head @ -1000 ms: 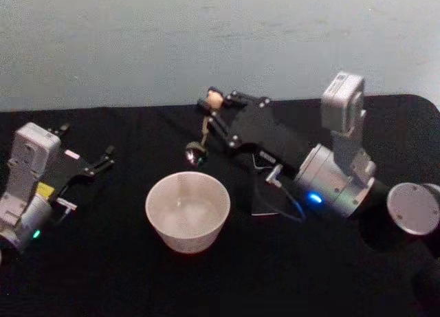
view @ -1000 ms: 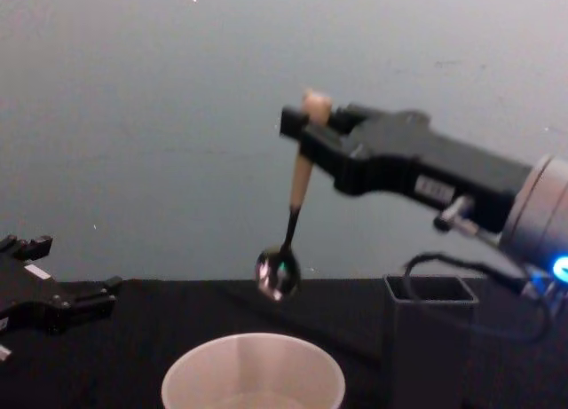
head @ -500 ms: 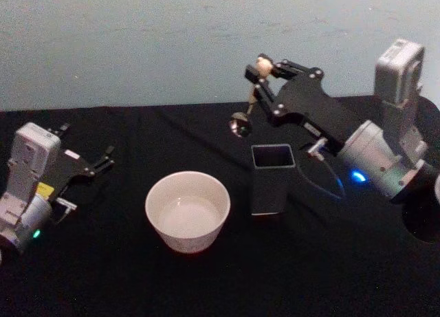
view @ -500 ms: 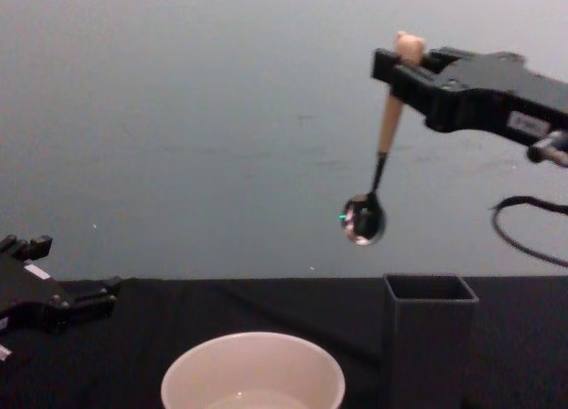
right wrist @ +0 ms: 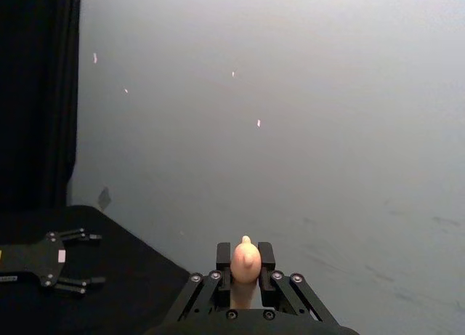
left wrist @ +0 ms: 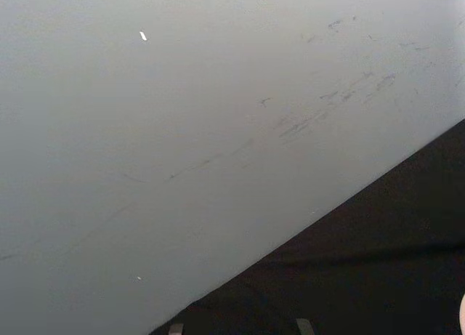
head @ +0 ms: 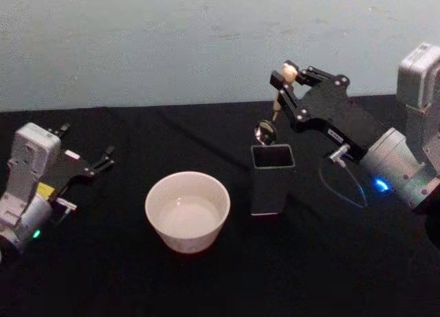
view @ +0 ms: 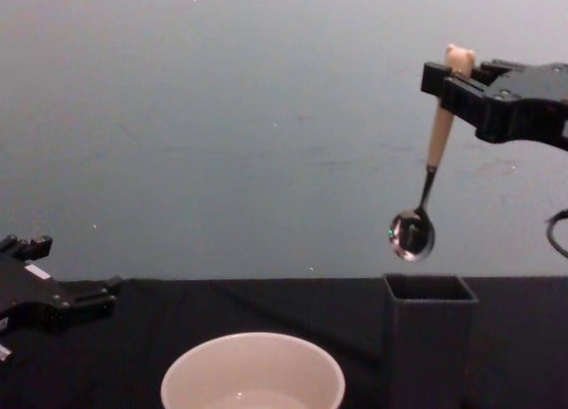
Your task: Pick up the stirring spoon with one hand, stir inside the cup, then place it back in its original position.
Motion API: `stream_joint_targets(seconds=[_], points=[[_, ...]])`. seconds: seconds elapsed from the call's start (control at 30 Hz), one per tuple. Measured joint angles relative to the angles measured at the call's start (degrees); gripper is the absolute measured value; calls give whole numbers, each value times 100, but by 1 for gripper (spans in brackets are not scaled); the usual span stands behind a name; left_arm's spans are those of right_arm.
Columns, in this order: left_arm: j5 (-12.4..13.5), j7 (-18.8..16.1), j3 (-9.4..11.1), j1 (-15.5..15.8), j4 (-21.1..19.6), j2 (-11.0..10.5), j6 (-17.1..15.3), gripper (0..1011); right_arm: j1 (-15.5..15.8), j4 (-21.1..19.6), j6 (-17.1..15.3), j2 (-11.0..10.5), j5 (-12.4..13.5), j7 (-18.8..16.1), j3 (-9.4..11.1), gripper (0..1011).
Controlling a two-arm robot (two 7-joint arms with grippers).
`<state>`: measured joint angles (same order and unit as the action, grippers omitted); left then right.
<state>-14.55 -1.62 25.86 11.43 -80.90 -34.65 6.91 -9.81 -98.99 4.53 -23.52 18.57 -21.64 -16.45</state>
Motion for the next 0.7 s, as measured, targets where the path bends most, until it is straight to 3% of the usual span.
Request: stream_joint_targets(seconds=[0.37, 0.7], points=[[0, 0, 0, 0, 0, 0, 0, 1001, 145, -111, -267, -65, -29, 49, 60, 214], [0, 0, 0, 0, 0, 0, 0, 1001, 159, -60, -427, -21, -75, 61, -27, 214]])
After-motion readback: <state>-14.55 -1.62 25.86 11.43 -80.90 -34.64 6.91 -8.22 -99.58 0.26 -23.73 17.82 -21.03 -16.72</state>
